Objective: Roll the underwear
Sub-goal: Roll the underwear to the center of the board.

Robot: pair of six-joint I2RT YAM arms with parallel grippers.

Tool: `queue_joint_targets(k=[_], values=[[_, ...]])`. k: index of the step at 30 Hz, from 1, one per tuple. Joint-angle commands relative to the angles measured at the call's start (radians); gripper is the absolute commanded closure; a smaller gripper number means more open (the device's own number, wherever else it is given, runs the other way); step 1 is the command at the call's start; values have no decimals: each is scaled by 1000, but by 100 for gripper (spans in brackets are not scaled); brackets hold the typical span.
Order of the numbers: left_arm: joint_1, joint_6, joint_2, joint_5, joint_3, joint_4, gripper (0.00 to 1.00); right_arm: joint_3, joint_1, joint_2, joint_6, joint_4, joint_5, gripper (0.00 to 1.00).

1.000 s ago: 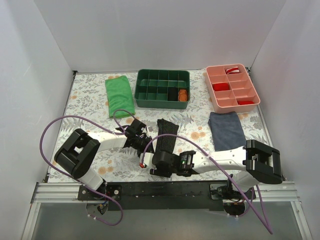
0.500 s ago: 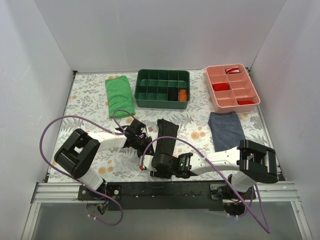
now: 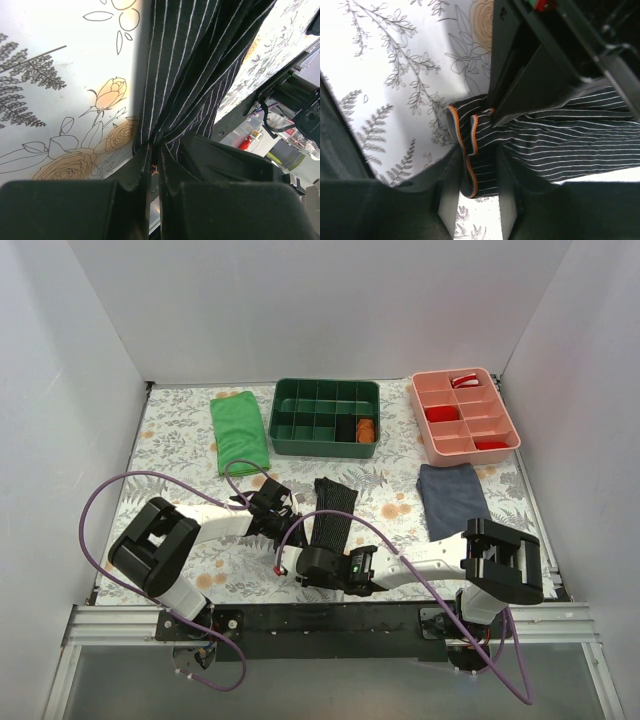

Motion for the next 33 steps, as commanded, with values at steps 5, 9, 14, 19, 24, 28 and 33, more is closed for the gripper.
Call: queue_joint_targets(k=[5,9,14,19,24,28,33], values=[[-7,50,24,-129,-49,-84,100,-28,2,115,53,-24,-136,89],[-1,50,7,-143,-48,-90,100,-34,2,109,70,-19,-162,99],[5,31,-40,-206,-40,-108,96,-39,0,83,114,2,-247,99],[17,13,-93,-258,-25,-130,80,-37,-9,47,180,39,-314,99],[26,-9,-139,-316,-26,-145,55,-19,-13,44,205,53,-360,99],[42,-41,-186,-364,-35,-153,45,-30,-23,34,225,78,-388,99],[77,-82,-225,-441,-34,-186,35,-39,-47,15,255,102,-417,99]])
